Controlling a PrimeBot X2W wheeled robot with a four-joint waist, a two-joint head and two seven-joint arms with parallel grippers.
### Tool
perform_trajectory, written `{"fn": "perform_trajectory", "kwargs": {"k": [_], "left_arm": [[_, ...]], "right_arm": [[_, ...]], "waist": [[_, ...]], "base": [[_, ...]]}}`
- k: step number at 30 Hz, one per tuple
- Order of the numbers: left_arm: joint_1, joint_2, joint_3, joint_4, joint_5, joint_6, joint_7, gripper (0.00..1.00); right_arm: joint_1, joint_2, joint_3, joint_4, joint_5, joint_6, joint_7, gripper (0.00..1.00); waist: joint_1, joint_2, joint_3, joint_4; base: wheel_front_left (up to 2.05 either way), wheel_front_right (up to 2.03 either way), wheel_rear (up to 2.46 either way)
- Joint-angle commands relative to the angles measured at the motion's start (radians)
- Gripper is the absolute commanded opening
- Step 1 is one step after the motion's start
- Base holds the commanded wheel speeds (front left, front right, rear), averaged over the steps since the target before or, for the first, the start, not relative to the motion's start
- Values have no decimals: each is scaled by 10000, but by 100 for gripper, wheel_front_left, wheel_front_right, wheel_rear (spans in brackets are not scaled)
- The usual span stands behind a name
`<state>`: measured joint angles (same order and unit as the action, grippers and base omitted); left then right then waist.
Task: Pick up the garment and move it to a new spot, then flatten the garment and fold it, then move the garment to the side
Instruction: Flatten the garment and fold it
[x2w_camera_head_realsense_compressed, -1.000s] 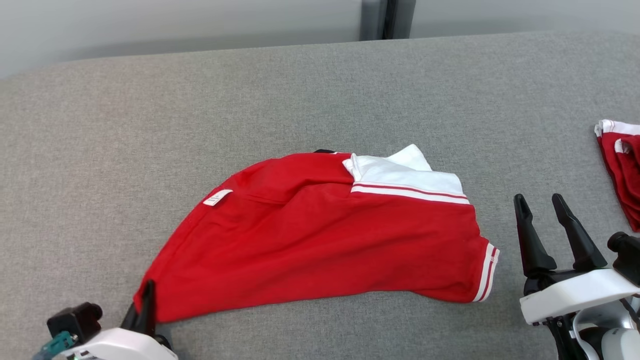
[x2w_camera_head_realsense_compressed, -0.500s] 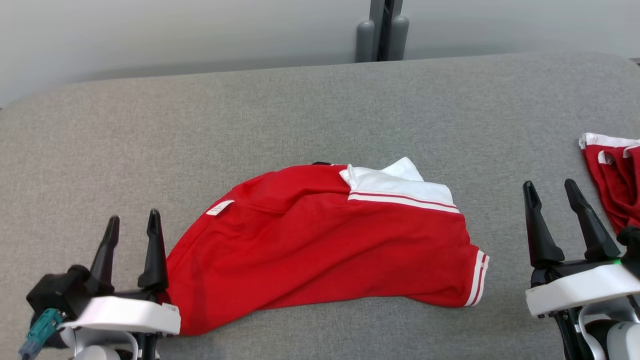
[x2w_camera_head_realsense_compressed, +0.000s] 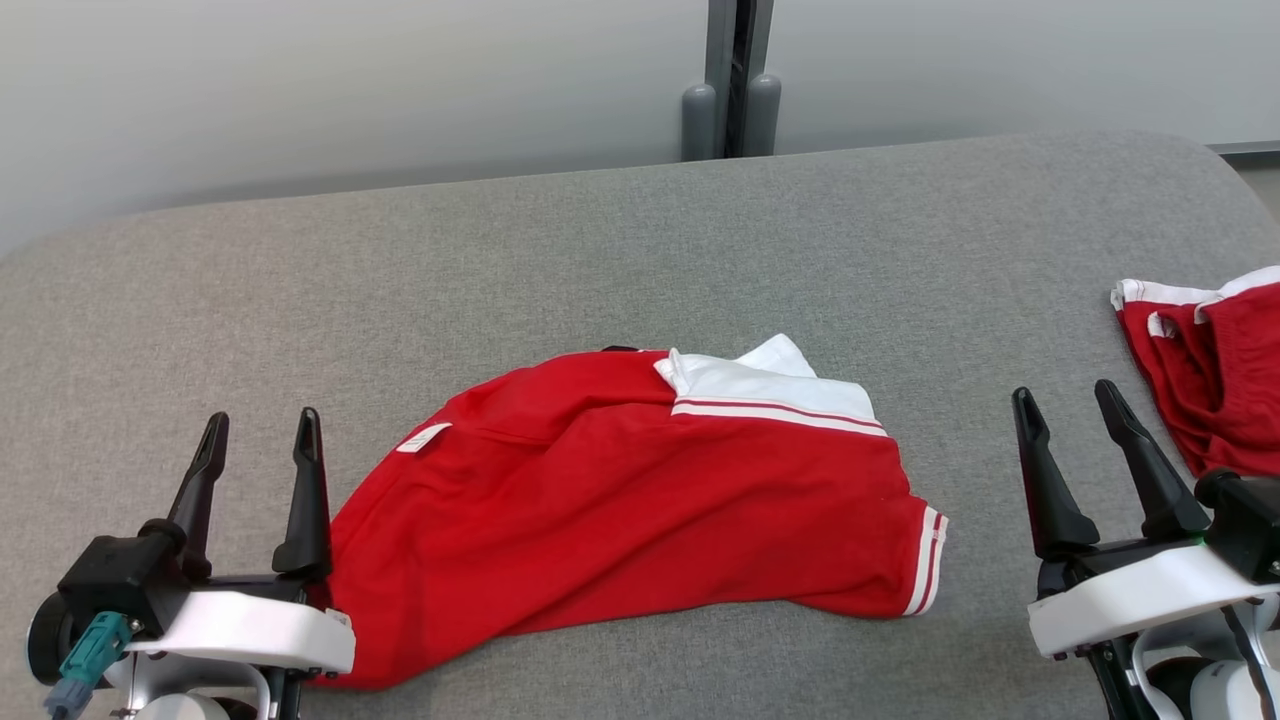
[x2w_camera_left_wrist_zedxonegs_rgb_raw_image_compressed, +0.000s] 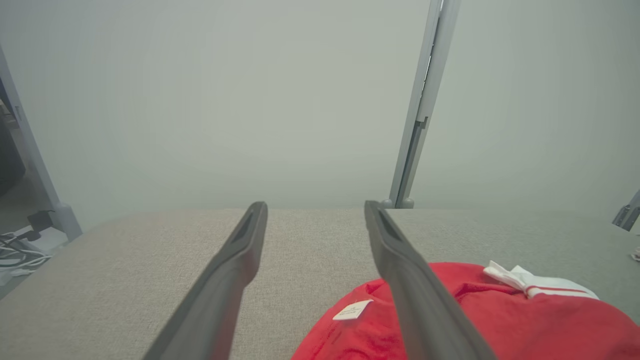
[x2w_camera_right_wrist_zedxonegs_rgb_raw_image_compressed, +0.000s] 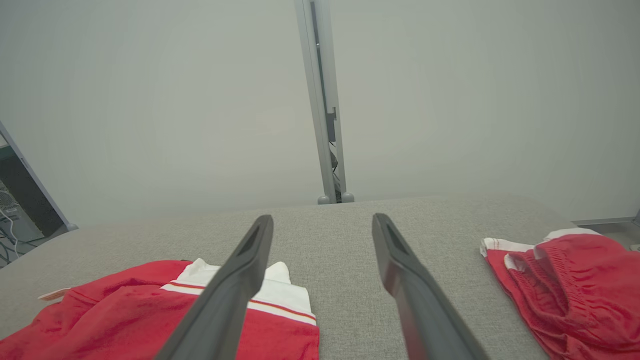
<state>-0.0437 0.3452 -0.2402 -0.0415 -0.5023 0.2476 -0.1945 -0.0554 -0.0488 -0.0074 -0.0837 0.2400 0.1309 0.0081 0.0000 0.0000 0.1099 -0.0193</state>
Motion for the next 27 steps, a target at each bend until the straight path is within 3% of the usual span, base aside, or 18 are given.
{"fn": "perform_trajectory", "kwargs": {"k": [1, 12, 19, 27], "left_arm": [[95, 79, 12, -68, 44, 67, 13, 100], [-365, 118, -264, -416, 226, 40, 228, 100], [-1014, -93, -587, -370, 280, -189, 121, 100], [-1735, -427, -895, 74, 257, -550, -163, 100]], "right_arm": [[62, -45, -29, -40, 44, -4, -4, 100], [-307, -316, -346, 472, 97, -4, 235, 100], [-1770, -1740, 362, 2425, 568, -4, 538, 100], [-4048, -2763, 1950, 4975, 1251, -4, 633, 100]], "waist": [[0, 0, 11, 18], [0, 0, 429, 765], [0, 0, 1379, 1814], [0, 0, 2296, 2587]], "base": [[0, 0, 0], [0, 0, 0], [0, 0, 0], [0, 0, 0]]}}
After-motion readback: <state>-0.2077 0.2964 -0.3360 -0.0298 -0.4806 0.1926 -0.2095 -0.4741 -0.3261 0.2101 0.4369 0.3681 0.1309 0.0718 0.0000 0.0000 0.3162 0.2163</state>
